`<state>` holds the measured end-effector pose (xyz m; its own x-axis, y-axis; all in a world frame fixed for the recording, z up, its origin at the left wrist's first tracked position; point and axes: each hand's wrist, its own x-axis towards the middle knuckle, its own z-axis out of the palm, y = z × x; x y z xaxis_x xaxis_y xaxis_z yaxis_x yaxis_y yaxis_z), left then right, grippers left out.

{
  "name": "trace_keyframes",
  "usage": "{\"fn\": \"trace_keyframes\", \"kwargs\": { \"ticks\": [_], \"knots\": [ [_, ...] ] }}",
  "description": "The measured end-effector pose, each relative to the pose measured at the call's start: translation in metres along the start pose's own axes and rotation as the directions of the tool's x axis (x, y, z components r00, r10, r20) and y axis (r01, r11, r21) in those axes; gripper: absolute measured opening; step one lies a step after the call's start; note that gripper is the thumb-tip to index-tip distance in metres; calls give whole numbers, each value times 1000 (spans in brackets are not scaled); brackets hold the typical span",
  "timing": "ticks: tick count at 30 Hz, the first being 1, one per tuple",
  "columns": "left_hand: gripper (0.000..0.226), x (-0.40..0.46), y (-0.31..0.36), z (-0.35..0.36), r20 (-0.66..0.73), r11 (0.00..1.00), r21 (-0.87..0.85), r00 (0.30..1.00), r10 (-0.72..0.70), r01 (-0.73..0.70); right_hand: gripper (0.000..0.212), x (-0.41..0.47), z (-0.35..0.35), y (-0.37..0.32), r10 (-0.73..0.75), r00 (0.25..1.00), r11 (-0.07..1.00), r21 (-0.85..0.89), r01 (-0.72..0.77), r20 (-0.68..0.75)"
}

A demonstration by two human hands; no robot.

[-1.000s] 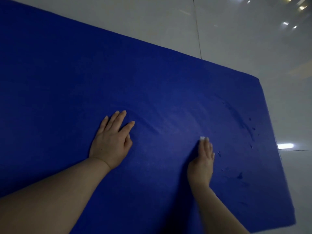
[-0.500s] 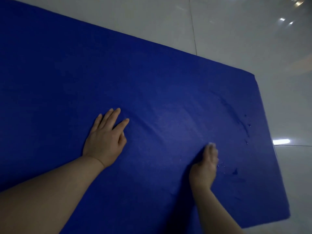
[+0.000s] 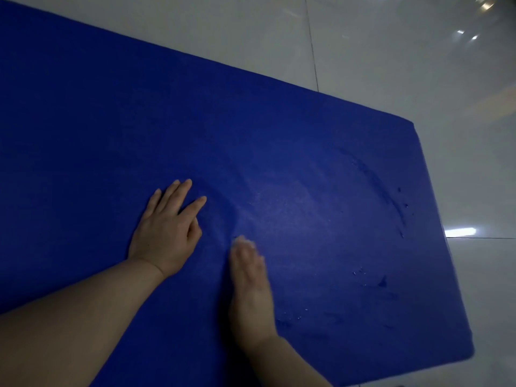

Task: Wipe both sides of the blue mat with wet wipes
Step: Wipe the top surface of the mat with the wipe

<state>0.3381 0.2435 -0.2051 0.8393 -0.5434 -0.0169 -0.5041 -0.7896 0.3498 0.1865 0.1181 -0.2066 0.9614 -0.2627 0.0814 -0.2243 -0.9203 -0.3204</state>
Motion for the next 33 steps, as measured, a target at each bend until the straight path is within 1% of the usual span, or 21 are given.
{"fn": "trace_keyframes", "kwargs": {
  "ticks": [1,2,3,4,5,6,7,10,13,15,18,21,24,26,27,28,29,30,31,32,33],
  "knots": [
    [54,0,0,0,2,1000,-2,1000,4,-4,65,0,-1,-2,-82,995,997,-3,82,48],
    [54,0,0,0,2,1000,-6,1000,5,-5,68,3,-7,8,-104,993,994,-16,105,54],
    [54,0,0,0,0,1000,-11,1000,5,-5,72,4,-13,27,-37,999,998,-39,39,27],
    [54,1,0,1,-4,1000,-18,1000,6,-6,77,4,-19,49,107,994,993,-44,-108,-30],
    [54,1,0,2,-8,1000,-23,1000,7,-7,81,4,-26,68,258,962,965,-25,-261,-88],
    [55,1,-1,3,-13,1000,-28,1000,5,-5,84,4,-30,82,368,924,928,-23,-372,-100],
    [55,1,-1,4,-18,999,-32,1000,5,-6,86,4,-32,88,432,897,899,-29,-436,-94],
    [52,-2,-2,5,-31,998,-63,999,12,-14,87,3,-30,84,457,886,887,-27,-460,-76],
    [47,-13,2,0,-66,989,-123,995,78,-86,82,3,-36,82,453,891,890,-42,-454,-43],
    [44,-36,9,-2,-88,982,-154,991,99,-112,77,4,-39,84,455,890,884,-113,-454,-14],
    [42,-97,20,-2,-98,984,-166,994,51,-67,70,5,-43,77,466,885,875,-145,-463,-11],
    [44,-142,22,3,-24,994,-107,1000,-11,8,67,2,-49,71,516,856,856,-15,-516,-15],
    [48,-145,21,4,45,997,-77,999,-25,28,69,1,-43,62,544,838,837,87,-540,-37],
    [49,-139,21,3,53,997,-79,999,-12,16,72,7,-27,44,507,858,860,107,-498,-79],
    [49,-137,20,3,50,997,-72,999,-7,10,73,9,-19,25,455,887,888,113,-445,-76],
    [48,-137,20,3,46,998,-63,999,-7,10,74,8,-10,2,344,937,934,123,-335,-59],
    [48,-137,19,4,46,998,-55,999,-4,6,72,2,-2,-20,173,984,977,133,-166,-38],
    [47,-138,19,3,49,999,-53,999,1,1,65,-9,7,-35,-7,1000,990,142,8,-7],
    [47,-138,19,3,52,998,-57,999,7,-4,59,-19,12,-39,-134,990,981,145,128,37],
    [47,-138,19,2,49,998,-66,999,11,-8,59,-25,10,-31,-189,979,974,142,178,71],
    [47,-137,19,3,38,997,-73,999,12,-9,64,-29,3,-13,-174,981,978,134,162,83]
  ]
}}
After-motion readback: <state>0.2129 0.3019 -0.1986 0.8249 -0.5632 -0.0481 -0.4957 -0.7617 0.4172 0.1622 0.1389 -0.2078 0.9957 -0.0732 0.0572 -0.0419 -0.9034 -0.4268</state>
